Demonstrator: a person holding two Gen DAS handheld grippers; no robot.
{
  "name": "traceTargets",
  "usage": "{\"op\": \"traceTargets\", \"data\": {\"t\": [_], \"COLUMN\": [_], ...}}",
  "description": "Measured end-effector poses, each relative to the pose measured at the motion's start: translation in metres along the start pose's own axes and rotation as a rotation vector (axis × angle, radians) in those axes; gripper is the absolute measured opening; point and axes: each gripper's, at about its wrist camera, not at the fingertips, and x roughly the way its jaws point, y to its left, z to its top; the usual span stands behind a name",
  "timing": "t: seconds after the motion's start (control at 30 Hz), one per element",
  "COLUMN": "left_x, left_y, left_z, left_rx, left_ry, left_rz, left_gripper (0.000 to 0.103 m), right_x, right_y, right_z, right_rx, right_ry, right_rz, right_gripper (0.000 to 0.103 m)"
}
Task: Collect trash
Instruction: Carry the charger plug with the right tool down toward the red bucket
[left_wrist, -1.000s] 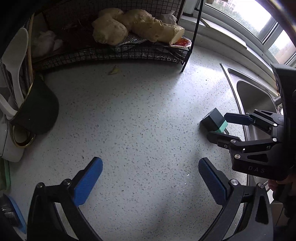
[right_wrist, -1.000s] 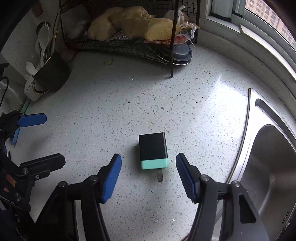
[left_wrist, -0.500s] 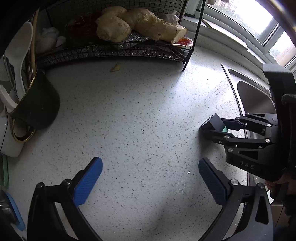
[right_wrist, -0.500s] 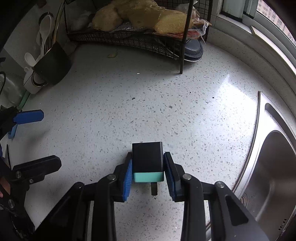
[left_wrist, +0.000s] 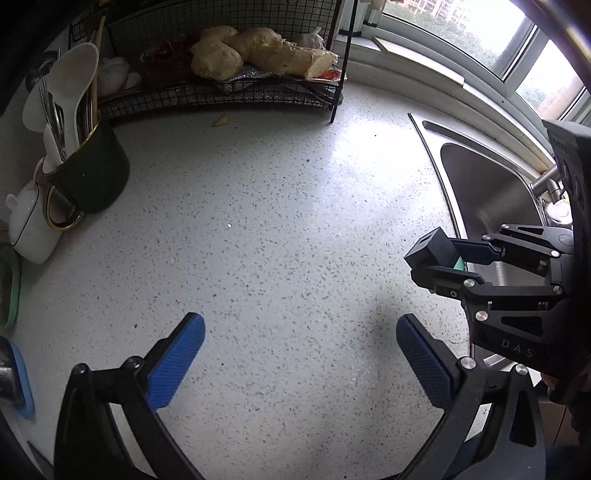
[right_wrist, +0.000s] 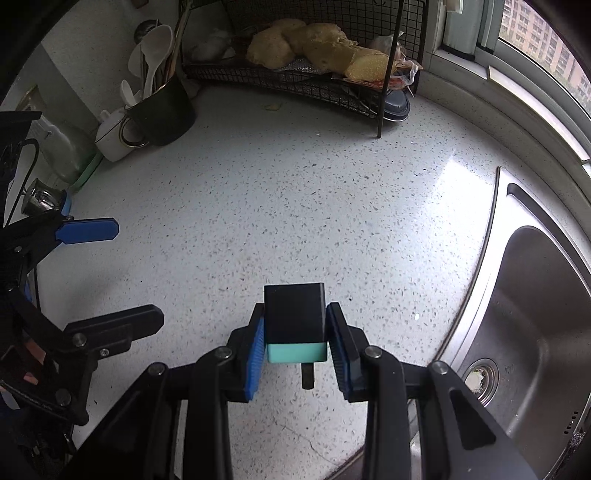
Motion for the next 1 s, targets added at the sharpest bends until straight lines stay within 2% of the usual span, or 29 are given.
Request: {"op": "traceTargets", "data": {"t": [0.23,0.4,0.63,1.0], "left_x": [-0.030,-0.057,-0.090,-0.128], "left_y": [-0.033,-0.067,-0.112,-0.182], "left_z": [-0.040,-0.078,-0.135,-0.217], "left_rx": [0.018,0.037,0.016,0.084], "left_ry": [-0.036,-0.087,-0.126,-0.124], "left_rz": [0.019,0.044,0.054,0.096], "left_gripper": [0.103,0.103,0.103,0.103], "right_x": [-0.048,-0.084,-0.109,-0.142], "right_y": [0.012,0.016,0.004,-0.003], "right_z": [-0.048,-0.101,-0.163,-0.244], "right_rx": [-0.024,-0.051,-0.078,-0.064], "right_ry": [-0.048,-0.054,-0.077,-0.117], "right_rz": [0.001,-0.013,-0.004,0.017], "right_gripper": [0.030,0.030,0.030,0.029]}}
